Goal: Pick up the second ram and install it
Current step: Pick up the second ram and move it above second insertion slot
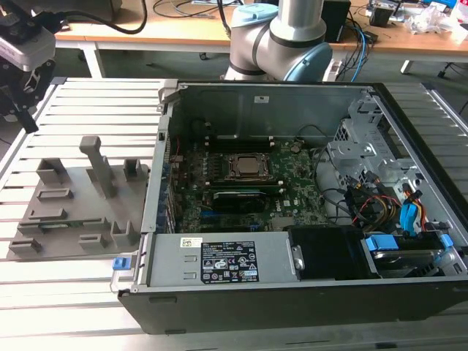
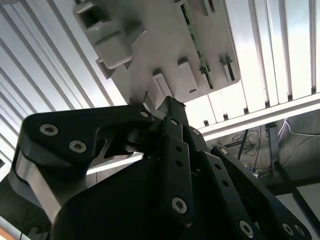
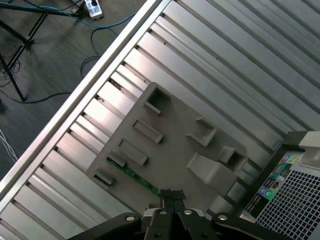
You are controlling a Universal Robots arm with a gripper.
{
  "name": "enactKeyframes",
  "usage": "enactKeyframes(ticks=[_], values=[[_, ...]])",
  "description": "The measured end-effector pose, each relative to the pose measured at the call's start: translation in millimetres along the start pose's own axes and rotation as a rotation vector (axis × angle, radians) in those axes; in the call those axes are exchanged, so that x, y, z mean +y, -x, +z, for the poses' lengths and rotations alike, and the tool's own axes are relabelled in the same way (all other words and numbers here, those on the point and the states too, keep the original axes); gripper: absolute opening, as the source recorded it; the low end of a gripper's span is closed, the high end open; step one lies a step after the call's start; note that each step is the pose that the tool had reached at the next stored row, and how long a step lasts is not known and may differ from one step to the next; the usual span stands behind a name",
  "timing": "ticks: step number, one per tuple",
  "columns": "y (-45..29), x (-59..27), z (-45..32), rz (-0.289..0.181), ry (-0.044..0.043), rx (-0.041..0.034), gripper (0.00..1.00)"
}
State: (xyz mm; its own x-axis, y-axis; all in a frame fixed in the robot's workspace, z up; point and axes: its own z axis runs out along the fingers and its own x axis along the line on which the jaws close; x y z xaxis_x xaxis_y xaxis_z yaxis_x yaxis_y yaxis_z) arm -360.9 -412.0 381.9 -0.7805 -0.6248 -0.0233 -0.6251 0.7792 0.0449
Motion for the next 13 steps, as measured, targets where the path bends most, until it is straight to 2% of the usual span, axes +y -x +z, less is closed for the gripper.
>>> enactKeyframes(ticks=[8,10,13], values=[[0.0,0.0,0.0,-0.122,0.0029,0.0055,0.11],[0.0,0.0,0.0,-0.171,0.0040,0.0078,0.11],[0.0,0.0,0.0,-0.209,0.0049,0.0094,0.11]])
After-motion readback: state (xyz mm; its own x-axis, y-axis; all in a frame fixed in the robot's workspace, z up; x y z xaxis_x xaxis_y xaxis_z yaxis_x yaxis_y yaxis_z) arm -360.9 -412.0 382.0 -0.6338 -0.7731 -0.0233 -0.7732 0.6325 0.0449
